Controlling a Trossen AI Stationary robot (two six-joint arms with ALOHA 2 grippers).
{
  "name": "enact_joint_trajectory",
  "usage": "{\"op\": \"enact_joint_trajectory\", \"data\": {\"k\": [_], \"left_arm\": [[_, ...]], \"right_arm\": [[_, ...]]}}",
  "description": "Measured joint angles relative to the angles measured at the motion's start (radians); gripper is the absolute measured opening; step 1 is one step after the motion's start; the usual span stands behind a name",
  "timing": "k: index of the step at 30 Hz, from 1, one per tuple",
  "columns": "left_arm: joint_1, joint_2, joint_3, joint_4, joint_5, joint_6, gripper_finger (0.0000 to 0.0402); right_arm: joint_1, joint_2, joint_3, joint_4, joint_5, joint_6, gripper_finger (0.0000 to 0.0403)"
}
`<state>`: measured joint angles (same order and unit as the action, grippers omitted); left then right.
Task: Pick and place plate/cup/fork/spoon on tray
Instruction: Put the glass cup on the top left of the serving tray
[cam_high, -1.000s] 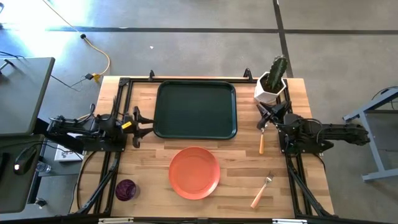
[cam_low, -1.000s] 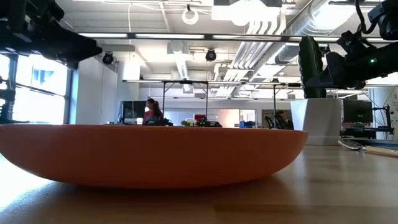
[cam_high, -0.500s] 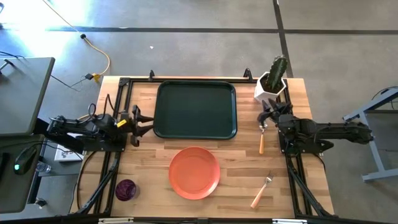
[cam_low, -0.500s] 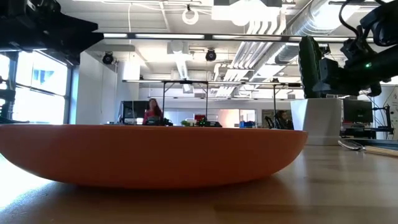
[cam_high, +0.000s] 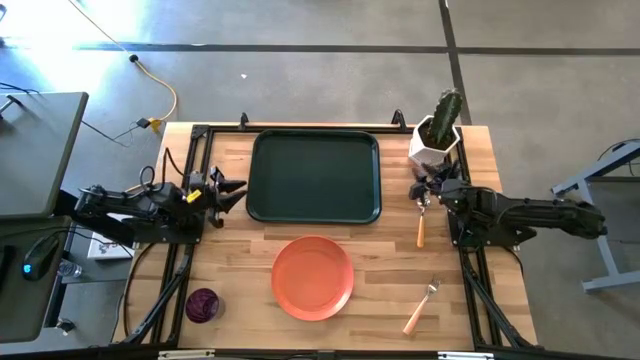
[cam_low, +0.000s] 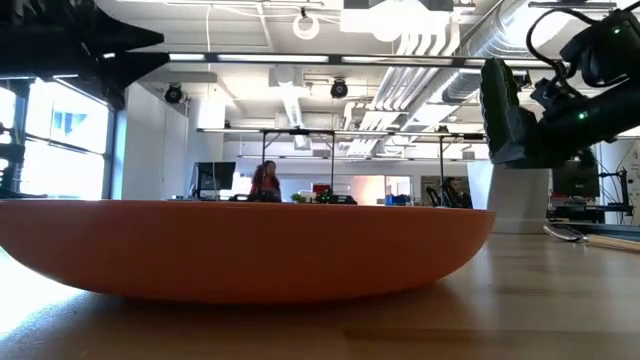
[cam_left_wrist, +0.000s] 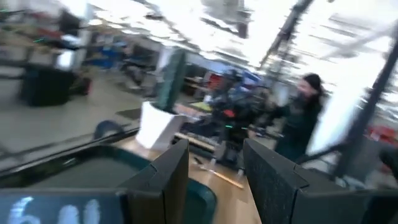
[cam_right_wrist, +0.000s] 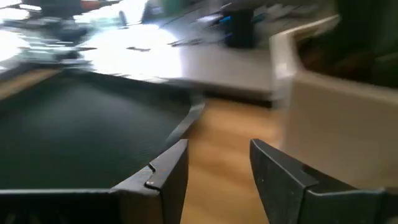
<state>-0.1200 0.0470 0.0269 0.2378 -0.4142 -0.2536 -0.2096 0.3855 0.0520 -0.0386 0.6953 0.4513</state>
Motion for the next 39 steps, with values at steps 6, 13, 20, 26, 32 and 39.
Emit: {"op": "enact_joint_trajectory", "data": {"k": [6, 13, 20, 26, 32, 39], "left_arm": [[0.000, 0.092, -0.015, 0.019, -0.150, -0.025, 0.0121], [-0.029, 0.268, -0.015, 0.013, -0.191, -0.127, 0.0057], [-0.084, 0.383, -0.015, 0.025, -0.423, -0.233, 0.0004], [-0.183, 0.567, -0.015, -0.040, -0.634, -0.463, 0.0001], [-0.308, 0.820, -0.016, -0.104, -0.876, -0.859, 0.0000], [-0.351, 0.903, -0.016, -0.079, -0.939, -0.907, 0.0000]], "right_arm": [[0.028, -0.001, 0.129, -0.161, -0.178, 0.066, 0.0148], [0.072, 0.035, 0.291, -0.680, -0.107, 0.437, 0.0092], [0.104, 0.115, 0.294, -0.729, -0.184, 0.586, 0.0083], [0.102, 0.202, 0.294, -0.867, -0.235, 0.767, 0.0083], [0.054, 0.268, 0.315, -0.858, -0.250, 0.789, 0.0083], [-0.086, 0.288, 0.380, -0.852, -0.243, 0.551, 0.0083]]}}
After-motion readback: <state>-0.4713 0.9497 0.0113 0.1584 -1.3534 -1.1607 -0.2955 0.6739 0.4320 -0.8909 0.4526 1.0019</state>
